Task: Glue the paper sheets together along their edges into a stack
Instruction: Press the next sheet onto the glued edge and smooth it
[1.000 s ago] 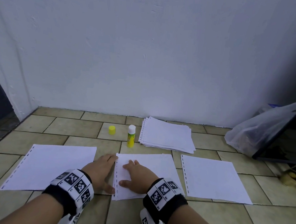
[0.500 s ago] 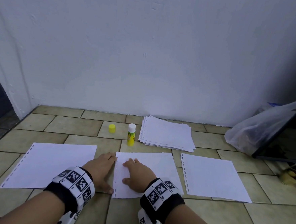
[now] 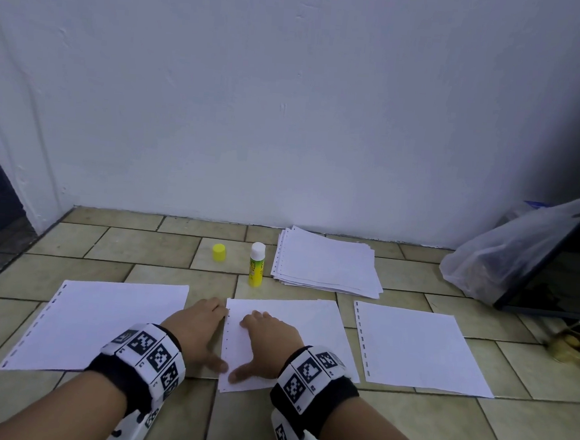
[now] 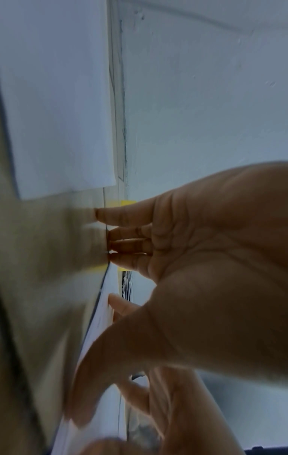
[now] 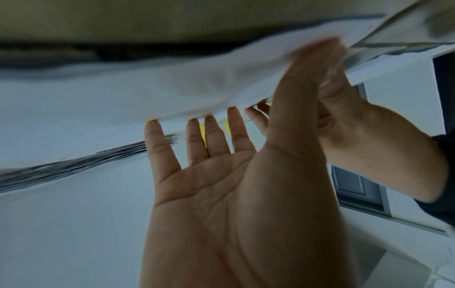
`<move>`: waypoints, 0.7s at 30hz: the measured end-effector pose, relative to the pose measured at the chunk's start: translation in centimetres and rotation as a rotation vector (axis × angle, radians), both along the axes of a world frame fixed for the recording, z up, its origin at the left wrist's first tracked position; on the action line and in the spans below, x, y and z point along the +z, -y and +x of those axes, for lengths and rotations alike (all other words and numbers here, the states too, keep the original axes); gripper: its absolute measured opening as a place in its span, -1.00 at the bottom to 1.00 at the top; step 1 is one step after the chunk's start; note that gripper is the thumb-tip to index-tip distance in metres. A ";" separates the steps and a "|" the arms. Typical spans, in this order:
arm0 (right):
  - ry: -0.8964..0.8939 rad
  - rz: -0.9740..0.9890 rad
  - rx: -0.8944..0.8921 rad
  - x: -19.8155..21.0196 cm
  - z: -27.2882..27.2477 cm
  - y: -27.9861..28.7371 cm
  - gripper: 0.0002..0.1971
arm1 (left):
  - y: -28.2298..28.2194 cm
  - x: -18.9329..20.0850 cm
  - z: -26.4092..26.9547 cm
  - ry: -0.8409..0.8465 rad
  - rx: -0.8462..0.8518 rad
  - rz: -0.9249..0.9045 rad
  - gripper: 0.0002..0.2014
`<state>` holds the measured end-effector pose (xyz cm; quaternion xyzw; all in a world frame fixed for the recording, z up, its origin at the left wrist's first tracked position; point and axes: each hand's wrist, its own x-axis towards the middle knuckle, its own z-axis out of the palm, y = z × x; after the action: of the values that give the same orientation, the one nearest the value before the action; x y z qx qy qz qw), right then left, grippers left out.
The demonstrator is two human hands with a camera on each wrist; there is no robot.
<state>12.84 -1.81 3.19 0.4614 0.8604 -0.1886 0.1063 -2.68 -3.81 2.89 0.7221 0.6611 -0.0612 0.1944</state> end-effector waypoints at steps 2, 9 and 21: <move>0.007 0.003 0.012 0.0 0.1 0.0 -0.10 | 0.0 0.0 -0.3 0.020 -0.002 -0.007 0.03; 0.032 -0.044 0.017 0.6 0.3 -0.5 -0.36 | 0.0 0.0 -0.8 0.078 -0.013 -0.006 0.10; 0.060 -0.037 -0.002 0.1 -0.3 -0.2 -0.46 | -0.1 -0.1 -0.7 0.056 -0.036 -0.024 0.10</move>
<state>12.54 -1.61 3.32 0.4655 0.8528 -0.1908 0.1404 -3.41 -3.68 2.75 0.7329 0.6415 -0.0523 0.2205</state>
